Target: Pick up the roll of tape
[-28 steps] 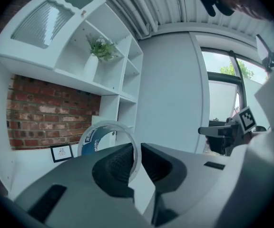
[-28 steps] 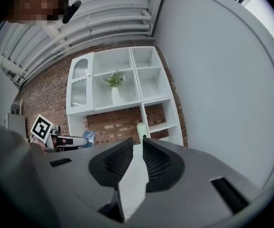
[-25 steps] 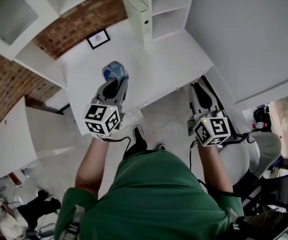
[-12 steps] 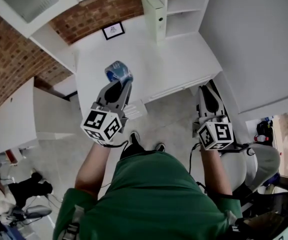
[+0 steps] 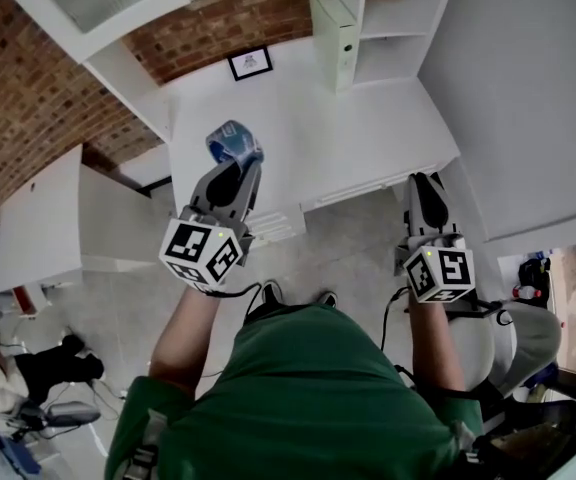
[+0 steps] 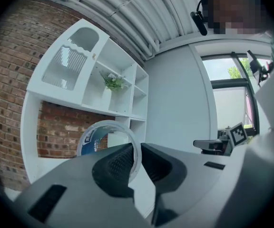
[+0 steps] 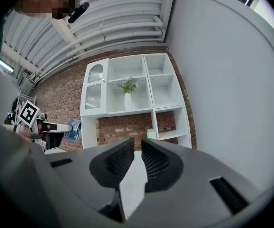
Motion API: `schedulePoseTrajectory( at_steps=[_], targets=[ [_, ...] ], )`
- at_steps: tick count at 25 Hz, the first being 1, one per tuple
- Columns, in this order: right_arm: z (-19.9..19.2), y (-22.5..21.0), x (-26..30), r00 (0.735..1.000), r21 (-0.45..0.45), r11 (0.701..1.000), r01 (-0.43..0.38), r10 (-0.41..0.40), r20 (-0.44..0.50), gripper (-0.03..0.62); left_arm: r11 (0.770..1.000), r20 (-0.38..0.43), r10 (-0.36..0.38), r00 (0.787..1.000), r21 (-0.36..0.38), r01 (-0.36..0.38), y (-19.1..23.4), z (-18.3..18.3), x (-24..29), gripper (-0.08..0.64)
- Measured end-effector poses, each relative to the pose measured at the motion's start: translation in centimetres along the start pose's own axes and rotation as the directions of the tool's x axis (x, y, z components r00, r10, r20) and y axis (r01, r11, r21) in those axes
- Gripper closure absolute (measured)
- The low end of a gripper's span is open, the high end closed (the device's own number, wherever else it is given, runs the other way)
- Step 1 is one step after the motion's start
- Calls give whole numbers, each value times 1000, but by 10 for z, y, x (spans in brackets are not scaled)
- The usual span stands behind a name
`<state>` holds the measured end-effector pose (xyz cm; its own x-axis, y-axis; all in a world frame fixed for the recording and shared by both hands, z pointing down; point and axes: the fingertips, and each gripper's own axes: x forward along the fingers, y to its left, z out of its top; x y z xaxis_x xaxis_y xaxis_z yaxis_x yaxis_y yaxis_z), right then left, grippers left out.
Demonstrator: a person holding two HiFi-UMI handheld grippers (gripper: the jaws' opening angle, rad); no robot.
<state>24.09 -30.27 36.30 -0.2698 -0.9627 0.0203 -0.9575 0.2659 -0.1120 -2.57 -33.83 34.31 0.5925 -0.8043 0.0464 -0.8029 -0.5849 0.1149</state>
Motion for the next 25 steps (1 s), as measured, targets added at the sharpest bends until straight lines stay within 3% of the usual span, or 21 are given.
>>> schedulePoseTrajectory(
  at_steps=[5, 25],
  targets=[
    [-4, 25, 12, 1000, -1, 1000, -8, 8, -5, 529, 1000, -1, 26, 1000, -14, -26, 28, 1, -19, 499],
    [-5, 93, 24, 1000, -44, 999, 19, -20, -20, 532, 998, 5, -6, 1000, -65, 6, 87, -6, -54, 499]
  ],
)
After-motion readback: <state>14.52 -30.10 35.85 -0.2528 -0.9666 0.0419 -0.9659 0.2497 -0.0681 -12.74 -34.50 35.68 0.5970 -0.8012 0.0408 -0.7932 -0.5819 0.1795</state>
